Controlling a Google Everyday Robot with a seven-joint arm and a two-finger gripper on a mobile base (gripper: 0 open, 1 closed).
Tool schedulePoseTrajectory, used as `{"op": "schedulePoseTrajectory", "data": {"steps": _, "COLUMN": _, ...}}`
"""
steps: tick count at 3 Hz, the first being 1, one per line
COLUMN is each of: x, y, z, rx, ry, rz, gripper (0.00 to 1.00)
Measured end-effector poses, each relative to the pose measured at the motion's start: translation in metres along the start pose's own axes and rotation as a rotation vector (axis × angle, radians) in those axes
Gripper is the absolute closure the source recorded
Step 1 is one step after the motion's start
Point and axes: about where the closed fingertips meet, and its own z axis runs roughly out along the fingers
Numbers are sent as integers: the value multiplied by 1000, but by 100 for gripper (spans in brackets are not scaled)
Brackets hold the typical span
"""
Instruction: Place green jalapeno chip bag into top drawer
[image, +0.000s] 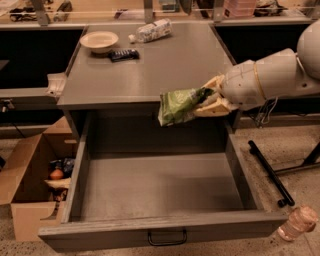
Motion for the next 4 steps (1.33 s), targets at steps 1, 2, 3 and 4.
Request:
{"op": "schedulePoseTrajectory", "data": {"steps": 1, "x": 17, "y": 13, "z": 16, "rx": -3, "ry": 12, "rz": 23, "gripper": 100}}
{"op": "schedulePoseTrajectory", "data": {"steps": 2, "x": 18, "y": 14, "z": 18, "rx": -10, "ry": 18, "rz": 12, "gripper": 100}}
{"op": "schedulePoseTrajectory", "data": {"steps": 3, "x": 51, "y": 32, "z": 28, "rx": -8, "ry": 91, "rz": -38, "gripper": 100}}
{"op": "schedulePoseTrajectory", "data": {"steps": 4, "x": 109, "y": 59, "z": 50, "rx": -41, "ry": 185, "rz": -47, "gripper": 100}}
